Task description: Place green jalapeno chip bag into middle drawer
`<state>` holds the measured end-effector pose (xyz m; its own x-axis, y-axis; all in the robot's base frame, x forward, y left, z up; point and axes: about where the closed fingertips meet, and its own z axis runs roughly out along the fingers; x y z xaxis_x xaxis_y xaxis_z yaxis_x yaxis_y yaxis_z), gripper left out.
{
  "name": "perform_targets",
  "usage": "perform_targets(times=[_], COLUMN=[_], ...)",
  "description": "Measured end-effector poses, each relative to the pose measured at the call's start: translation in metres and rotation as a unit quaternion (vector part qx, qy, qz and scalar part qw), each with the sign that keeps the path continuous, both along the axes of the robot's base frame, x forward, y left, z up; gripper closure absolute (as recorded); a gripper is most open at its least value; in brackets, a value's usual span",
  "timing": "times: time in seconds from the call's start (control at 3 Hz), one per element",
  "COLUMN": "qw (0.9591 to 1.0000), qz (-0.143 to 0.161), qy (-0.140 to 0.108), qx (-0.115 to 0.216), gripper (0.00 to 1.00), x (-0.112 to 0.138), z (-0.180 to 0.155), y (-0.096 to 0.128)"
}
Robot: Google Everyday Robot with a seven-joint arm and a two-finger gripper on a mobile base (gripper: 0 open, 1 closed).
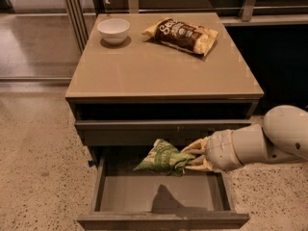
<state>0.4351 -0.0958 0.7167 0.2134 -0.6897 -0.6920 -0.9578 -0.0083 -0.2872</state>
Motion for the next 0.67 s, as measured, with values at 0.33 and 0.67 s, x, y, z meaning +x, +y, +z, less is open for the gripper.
perform_targets(times=[0.33, 0.67], qw=[0.9991, 0.9970], qz=[-0.010, -0.013], qy=[-0.016, 0.000], qx=[0.038, 0.076], gripper=[1.00, 1.00], x=[0.008, 0.014], z=[-0.059, -0.118], y=[-0.003, -0.004])
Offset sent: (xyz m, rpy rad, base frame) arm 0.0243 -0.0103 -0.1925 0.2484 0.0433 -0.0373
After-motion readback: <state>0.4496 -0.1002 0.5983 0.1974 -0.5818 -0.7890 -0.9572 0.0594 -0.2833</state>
